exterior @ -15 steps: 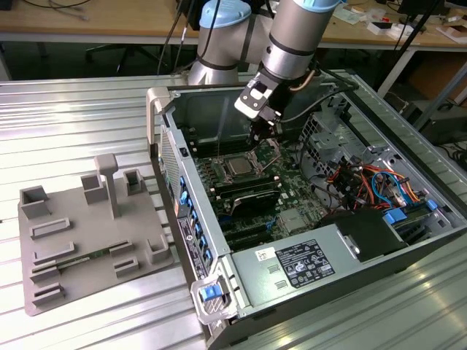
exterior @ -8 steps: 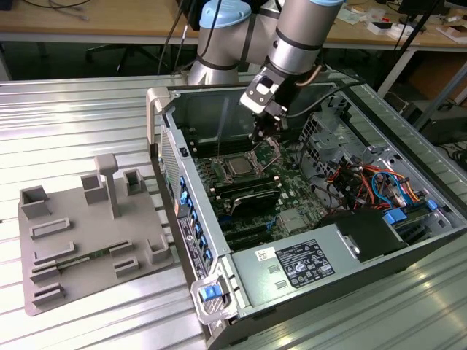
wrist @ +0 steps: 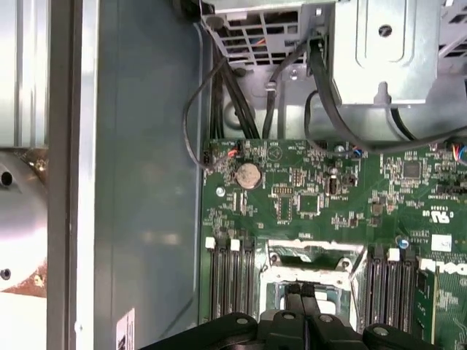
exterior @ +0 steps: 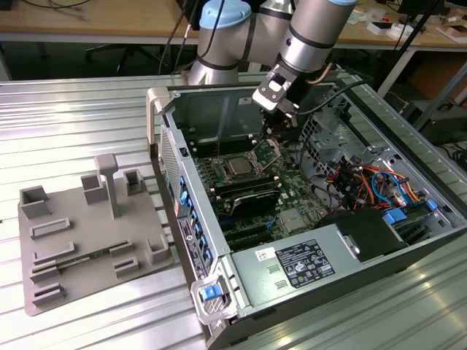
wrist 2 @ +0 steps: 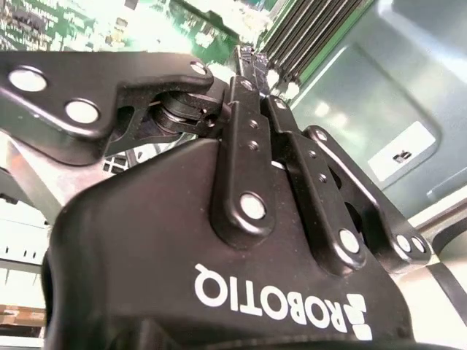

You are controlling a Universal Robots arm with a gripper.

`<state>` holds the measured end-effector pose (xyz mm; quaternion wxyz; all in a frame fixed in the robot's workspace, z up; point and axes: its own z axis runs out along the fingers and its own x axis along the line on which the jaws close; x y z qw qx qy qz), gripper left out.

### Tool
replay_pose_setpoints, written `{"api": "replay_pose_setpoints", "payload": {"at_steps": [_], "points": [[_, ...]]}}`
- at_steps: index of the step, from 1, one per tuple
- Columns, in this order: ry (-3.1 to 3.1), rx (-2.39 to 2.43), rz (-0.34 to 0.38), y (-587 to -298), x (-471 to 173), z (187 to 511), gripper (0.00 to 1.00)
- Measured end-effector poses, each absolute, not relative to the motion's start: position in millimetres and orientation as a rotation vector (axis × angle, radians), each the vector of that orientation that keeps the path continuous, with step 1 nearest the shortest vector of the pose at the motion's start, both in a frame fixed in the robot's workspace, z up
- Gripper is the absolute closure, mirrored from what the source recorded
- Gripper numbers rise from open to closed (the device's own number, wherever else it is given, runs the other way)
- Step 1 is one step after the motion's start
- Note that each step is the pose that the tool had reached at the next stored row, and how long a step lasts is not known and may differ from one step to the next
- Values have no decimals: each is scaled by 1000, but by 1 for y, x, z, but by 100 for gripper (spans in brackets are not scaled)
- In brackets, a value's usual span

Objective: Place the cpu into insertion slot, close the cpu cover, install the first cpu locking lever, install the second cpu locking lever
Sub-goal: 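Close the cpu cover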

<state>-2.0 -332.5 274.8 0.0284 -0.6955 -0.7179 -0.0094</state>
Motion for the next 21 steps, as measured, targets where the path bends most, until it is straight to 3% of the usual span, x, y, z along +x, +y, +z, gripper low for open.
{"api": "replay_pose_setpoints", "payload": {"at_steps": [13, 21], "points": [[-2165, -2102, 36, -337, 52, 273, 89], [-2137, -2078, 87, -337, 63, 253, 89]]}}
